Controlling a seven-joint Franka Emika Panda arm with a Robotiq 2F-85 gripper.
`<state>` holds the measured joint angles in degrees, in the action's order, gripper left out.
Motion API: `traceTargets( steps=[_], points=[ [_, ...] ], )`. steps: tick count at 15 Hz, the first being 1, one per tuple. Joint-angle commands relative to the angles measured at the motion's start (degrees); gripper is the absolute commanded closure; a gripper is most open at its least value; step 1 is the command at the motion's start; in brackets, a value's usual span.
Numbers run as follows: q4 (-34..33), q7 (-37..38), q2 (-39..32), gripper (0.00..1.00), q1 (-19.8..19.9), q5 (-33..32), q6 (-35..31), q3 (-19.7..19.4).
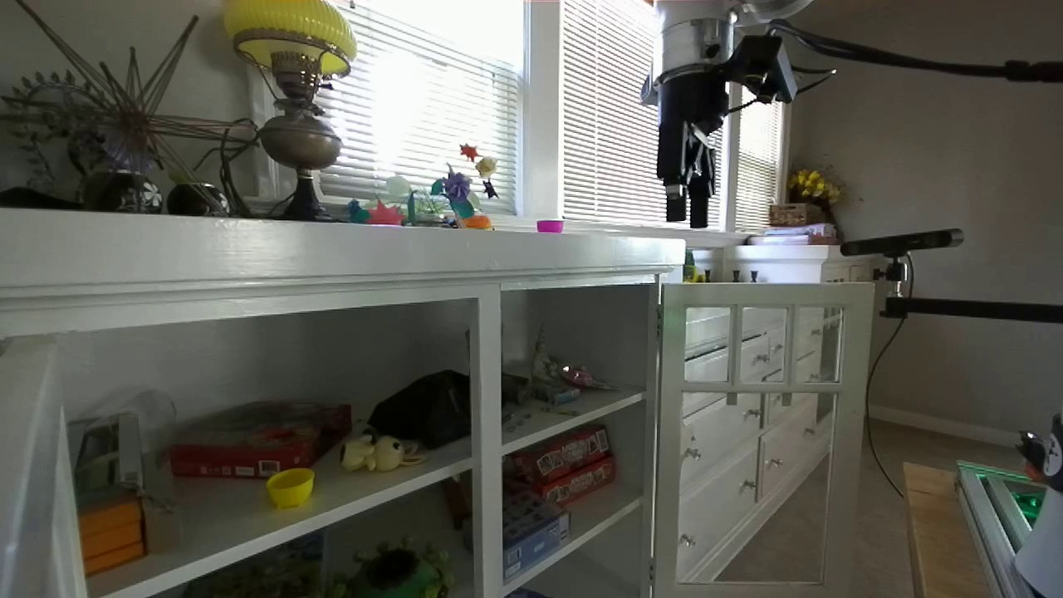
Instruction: Place one shiny object in the pink bowl.
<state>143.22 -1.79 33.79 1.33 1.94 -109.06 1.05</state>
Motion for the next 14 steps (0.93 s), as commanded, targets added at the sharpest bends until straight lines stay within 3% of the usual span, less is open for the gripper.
traceTargets(
  steps=[1,9,14],
  points=[
    [-0.1,0.3,0.0,0.00,-0.6,-0.3,0.1,-0.5],
    [-0.1,0.3,0.0,0.00,-0.6,-0.3,0.1,-0.5],
    [1.3,4.3,-5.8,0.00,0.4,-0.8,-5.4,0.3]
  ],
)
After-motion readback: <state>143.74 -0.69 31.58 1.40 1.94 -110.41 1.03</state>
